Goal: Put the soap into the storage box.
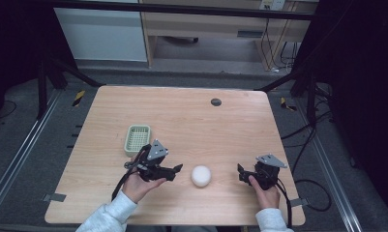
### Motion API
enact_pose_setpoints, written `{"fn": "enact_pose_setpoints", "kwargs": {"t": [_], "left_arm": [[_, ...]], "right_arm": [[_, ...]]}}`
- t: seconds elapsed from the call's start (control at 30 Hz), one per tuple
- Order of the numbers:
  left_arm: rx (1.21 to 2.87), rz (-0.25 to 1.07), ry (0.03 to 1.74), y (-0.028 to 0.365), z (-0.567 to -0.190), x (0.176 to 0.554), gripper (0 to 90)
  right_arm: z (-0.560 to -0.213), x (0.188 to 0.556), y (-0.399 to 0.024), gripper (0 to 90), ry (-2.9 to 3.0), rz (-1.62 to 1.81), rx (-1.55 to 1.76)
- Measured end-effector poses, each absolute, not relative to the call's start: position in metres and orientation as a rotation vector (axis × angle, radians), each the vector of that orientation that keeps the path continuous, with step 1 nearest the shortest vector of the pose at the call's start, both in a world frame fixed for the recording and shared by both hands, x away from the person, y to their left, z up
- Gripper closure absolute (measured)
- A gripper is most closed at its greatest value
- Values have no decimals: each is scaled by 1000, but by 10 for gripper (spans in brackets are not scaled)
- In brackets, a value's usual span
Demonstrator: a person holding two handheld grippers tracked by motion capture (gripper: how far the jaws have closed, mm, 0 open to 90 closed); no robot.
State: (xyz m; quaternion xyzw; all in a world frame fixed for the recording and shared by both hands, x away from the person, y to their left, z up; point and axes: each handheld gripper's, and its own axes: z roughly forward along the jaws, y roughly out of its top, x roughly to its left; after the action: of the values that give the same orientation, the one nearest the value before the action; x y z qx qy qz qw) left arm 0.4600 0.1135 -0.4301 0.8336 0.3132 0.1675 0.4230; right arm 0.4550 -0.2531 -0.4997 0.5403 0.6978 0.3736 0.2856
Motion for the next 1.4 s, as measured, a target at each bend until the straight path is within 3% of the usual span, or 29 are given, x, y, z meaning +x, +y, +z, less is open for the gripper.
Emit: {"fn": "enact_pose_setpoints", "kwargs": {"t": [1.4], "left_arm": [[2258,337,675,43,-457,459,168]], "right_arm": [[-500,457,-253,38,1870,988,1452]]}}
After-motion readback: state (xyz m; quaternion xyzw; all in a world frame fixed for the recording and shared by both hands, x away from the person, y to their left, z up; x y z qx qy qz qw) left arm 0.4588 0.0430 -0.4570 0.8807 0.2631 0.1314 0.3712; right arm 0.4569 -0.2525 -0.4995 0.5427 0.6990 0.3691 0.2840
